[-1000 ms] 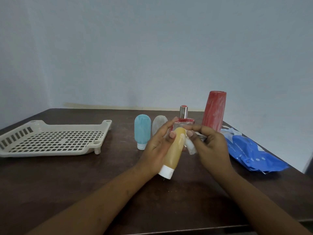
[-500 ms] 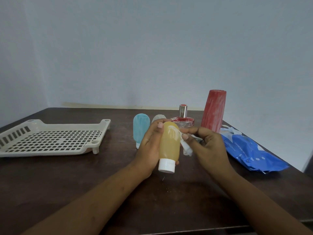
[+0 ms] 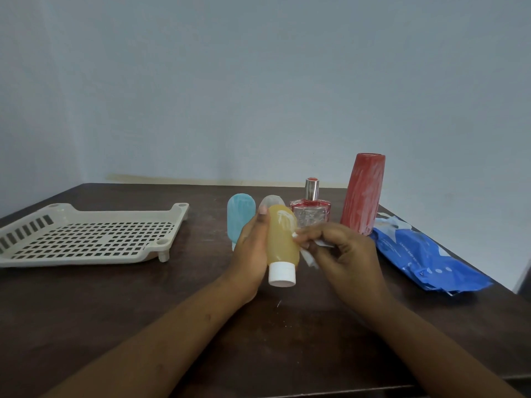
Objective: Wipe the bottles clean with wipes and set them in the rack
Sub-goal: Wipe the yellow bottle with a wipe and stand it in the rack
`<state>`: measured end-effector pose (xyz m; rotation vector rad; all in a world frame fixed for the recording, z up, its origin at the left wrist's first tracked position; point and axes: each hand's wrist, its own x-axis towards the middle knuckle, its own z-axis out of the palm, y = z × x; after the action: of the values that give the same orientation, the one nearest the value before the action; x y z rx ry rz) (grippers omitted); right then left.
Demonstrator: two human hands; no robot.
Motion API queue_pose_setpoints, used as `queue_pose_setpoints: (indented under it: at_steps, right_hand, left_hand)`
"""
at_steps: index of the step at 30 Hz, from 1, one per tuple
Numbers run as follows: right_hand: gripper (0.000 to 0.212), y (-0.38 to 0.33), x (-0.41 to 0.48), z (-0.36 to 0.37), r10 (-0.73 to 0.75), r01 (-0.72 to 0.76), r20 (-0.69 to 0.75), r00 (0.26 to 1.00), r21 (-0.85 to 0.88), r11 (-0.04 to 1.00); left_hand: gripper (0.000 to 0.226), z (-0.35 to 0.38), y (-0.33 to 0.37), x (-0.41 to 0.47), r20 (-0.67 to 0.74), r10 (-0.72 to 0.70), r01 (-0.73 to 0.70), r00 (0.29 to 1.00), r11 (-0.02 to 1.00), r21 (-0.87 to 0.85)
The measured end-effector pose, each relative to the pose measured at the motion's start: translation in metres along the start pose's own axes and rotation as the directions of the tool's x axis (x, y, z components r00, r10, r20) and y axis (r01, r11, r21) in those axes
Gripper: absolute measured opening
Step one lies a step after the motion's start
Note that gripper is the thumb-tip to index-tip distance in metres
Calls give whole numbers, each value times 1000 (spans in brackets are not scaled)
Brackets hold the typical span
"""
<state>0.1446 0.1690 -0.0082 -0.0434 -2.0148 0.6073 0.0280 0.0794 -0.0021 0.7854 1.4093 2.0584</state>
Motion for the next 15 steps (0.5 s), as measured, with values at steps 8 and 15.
queue_pose_setpoints:
  at_steps: [8, 15]
  right_hand:
    - [22, 0, 4, -3, 184, -186, -117, 976, -10, 983]
    - [21, -1, 1, 0, 51, -56, -56, 997, -78, 995]
  left_hand:
    - [52, 0, 0, -6, 187, -122, 135, 975, 989, -60]
    - [33, -2, 3, -1, 144, -62, 77, 988, 992, -99]
